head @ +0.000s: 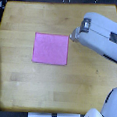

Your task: Folding a cloth

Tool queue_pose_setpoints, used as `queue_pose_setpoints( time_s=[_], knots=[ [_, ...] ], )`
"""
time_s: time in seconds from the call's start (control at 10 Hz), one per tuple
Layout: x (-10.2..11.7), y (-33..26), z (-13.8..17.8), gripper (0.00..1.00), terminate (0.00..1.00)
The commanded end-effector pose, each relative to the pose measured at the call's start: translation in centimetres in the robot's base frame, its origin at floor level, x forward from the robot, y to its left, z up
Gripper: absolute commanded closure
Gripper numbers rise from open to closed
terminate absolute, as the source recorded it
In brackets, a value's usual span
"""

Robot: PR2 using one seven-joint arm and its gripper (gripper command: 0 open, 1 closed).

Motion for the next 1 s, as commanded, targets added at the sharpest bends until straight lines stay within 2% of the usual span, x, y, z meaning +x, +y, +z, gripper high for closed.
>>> queue_pose_setpoints(
  time_s=[0.0,0.4,0.9],
  knots=[
    [-1.2,8.1,-5.0,0.00,0.00],
    [-1.7,10.4,-7.1,0.00,0.00],
    [-2.2,11.7,-11.4,0.00,0.00]
  ],
)
